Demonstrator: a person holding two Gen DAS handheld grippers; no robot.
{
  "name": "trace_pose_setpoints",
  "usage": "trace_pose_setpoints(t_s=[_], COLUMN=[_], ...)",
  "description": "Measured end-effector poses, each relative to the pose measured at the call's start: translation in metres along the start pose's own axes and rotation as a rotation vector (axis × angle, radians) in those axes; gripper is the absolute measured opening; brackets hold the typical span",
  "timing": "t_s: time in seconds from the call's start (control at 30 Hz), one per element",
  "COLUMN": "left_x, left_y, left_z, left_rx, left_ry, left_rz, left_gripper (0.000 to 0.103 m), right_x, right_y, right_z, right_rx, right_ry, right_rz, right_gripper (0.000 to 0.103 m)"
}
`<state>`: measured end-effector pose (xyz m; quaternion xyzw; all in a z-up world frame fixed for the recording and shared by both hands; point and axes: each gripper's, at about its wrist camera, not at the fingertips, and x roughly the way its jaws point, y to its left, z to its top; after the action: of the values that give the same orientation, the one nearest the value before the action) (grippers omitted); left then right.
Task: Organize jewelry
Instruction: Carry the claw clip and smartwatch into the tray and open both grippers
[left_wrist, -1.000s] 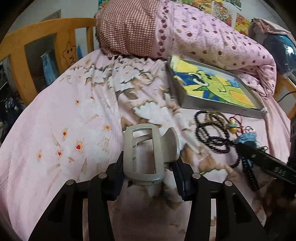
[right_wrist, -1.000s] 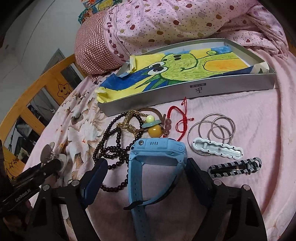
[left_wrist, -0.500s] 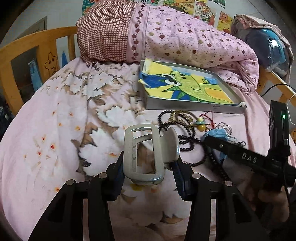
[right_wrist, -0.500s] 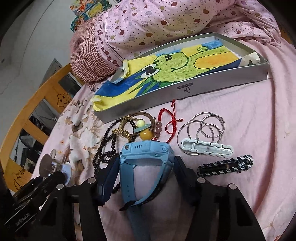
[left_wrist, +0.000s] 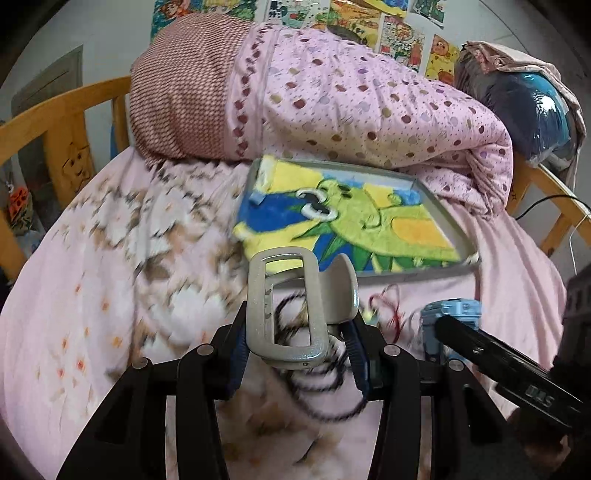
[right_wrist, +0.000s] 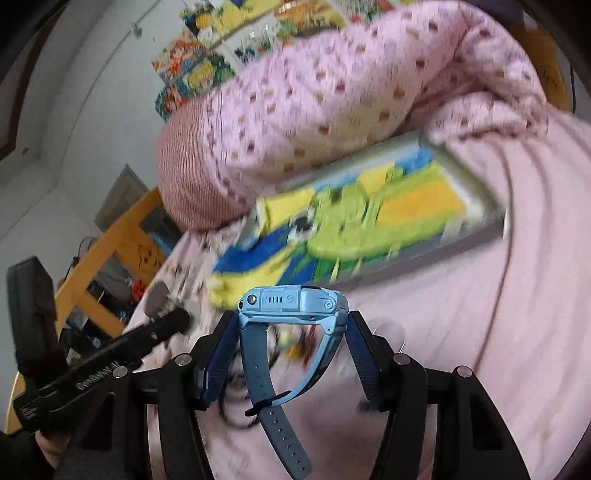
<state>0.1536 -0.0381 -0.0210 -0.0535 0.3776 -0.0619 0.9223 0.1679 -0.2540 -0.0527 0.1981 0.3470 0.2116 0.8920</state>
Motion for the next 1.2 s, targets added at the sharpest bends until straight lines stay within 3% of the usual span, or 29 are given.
trace_pose_setpoints(t_s=[0.23, 0.37, 0.57, 0.77, 1.03, 1.13, 1.2], left_x=[0.045, 0.073, 0.113, 0.143, 0.148, 0.142, 0.134], left_y=[-0.016, -0.025, -0.032, -0.032, -0.027, -0.025, -0.022], left_z=[0.038, 0.053, 0.059, 0.054, 0.053, 0.052, 0.053], left_rx=[0.008, 0.023, 0.032, 0.034, -0.013, -0.04, -0.061], left_ry=[0.022, 0.044, 0.105, 0.173, 0.191, 0.184, 0.162], left_rz=[-0.033, -0.041, -0.047, -0.031, -0.02, -0.023, -0.022], left_gripper=[0.041, 0.041, 0.041, 0.041, 0.042, 0.047, 0.058], right_x=[0.011, 0.03, 0.06, 0.076, 0.076, 0.07, 0.062], right_y=[-0.036, -0.062, -0.094, -0.098, -0.1, -0.101, -0.098], right_z=[0.065, 0.084, 0.088, 0.082, 0.082, 0.085, 0.088], right_rx=[-0.017, -0.01, 0.032, 0.012, 0.008, 0.016, 0.003], right_ry=[-0.106, -0.11, -0.052, 0.001, 0.009, 0.001, -0.018], right_rz=[-0.03, -0.075, -0.103, -0.122, -0.128, -0.131, -0.142], right_gripper=[0.057, 0.057, 0.057, 0.058, 0.062, 0.066, 0.074])
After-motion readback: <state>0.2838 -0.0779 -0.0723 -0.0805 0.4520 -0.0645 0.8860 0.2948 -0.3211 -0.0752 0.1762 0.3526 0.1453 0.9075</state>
